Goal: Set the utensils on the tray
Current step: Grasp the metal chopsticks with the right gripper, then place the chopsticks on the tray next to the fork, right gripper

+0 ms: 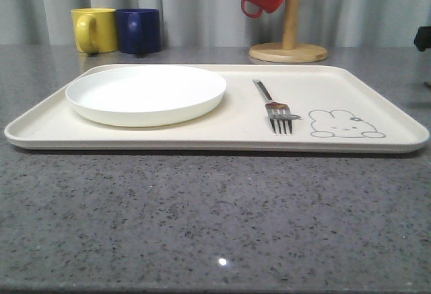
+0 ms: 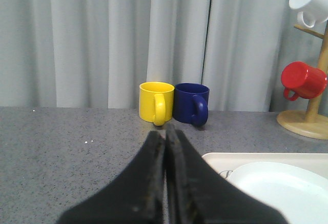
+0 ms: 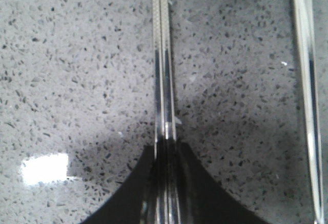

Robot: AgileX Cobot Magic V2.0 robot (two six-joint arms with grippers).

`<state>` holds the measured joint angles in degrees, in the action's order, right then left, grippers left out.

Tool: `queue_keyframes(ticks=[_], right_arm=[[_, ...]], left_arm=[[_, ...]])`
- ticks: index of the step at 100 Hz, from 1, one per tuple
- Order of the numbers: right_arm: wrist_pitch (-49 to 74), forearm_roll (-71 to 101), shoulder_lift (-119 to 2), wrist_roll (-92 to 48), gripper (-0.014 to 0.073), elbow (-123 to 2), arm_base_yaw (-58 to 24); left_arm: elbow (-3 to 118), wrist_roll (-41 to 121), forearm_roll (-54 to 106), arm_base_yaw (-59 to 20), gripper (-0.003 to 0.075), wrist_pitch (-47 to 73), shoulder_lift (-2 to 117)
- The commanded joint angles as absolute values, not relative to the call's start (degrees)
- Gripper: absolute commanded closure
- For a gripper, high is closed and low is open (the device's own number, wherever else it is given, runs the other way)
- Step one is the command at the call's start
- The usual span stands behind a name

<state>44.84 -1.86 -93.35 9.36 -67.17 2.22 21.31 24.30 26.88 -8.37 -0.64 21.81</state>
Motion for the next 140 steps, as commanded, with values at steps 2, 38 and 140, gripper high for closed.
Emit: queue_keyframes(ticks=[2,38,140], right_arm=[[44.1,-0.4,-89.9,9.5,0.0639,-68.7,2.6],[44.0,1.1,-79.9,16.7,0.0639,-68.7,-5.5],[31.6,1.2,-92.7,28.1,0.0639,-71.9,-22.0]], left_arm=[[22.9,24.2,27.2,-8.6,0.0738,-4.6,22.1],[22.9,24.2,27.2,-8.6,0.0738,-4.6,22.1],[22.9,24.2,27.2,-8.6,0.0738,-4.6,22.1]])
